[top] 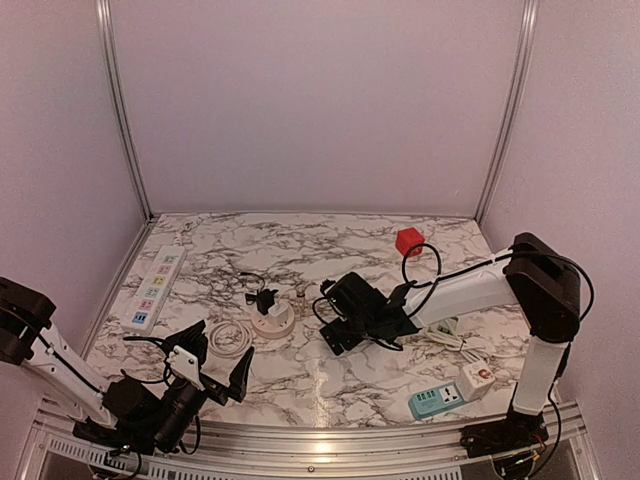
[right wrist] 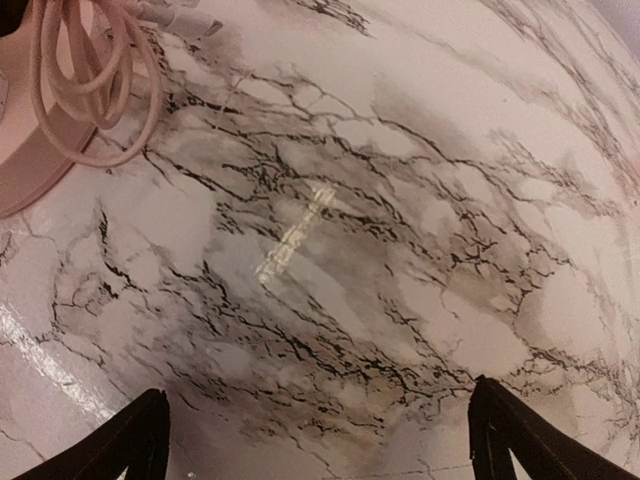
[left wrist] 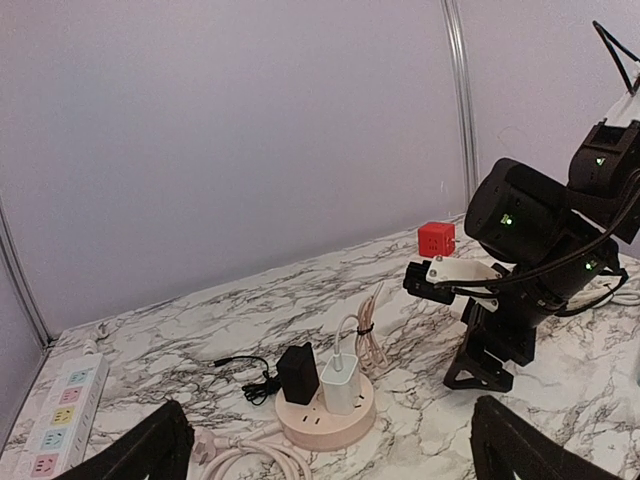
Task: Insert the plug
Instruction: Move the socket to the center of the board.
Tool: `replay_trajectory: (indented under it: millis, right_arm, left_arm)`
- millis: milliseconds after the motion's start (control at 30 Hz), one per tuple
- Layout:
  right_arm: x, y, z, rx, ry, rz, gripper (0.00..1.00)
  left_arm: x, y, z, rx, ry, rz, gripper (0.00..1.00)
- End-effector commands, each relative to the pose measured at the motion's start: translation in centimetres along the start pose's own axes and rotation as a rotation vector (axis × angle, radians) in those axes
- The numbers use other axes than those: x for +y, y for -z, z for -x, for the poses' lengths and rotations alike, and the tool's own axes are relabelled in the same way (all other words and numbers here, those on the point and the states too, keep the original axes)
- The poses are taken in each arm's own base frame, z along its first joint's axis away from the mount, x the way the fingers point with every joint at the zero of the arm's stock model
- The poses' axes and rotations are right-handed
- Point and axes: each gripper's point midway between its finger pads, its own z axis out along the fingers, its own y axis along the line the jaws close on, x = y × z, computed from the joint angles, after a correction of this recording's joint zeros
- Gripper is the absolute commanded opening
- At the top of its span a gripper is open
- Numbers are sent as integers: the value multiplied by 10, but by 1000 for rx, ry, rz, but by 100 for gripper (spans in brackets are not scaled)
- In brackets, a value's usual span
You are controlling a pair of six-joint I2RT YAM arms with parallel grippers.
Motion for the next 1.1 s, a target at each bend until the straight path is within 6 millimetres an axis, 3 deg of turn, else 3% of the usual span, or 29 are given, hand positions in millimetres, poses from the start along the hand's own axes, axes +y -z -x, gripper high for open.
replay_trajectory:
  millis: [0,267,400,467,567,700,900,1067]
  right_arm:
    - [-11,-1,-14,41,6,-33,98]
    - [-19,2,-11,34,-8,-54,99]
    - [-9,18,14,-54,-9,17,96]
    - [12,40,36,-147,36,77,94]
    - [68,84,63,-296,204,92,95]
    - [126,109,85,-378,324,129,97]
    - [160,80,122,-408,377,94,98]
    - [161,36,155,-399,358,46,98]
  left_arm:
    - [7,-2,18,-37,143,35,99]
    - [10,-1,18,-37,150,37,99]
    - [10,-1,19,-40,159,32,99]
    - [9,-1,19,-39,157,33,99]
    - [8,-2,19,-39,154,34,99]
    - [8,-3,18,-38,166,38,99]
    - [20,-1,16,-36,223,54,99]
    - [43,4,16,-52,308,57,99]
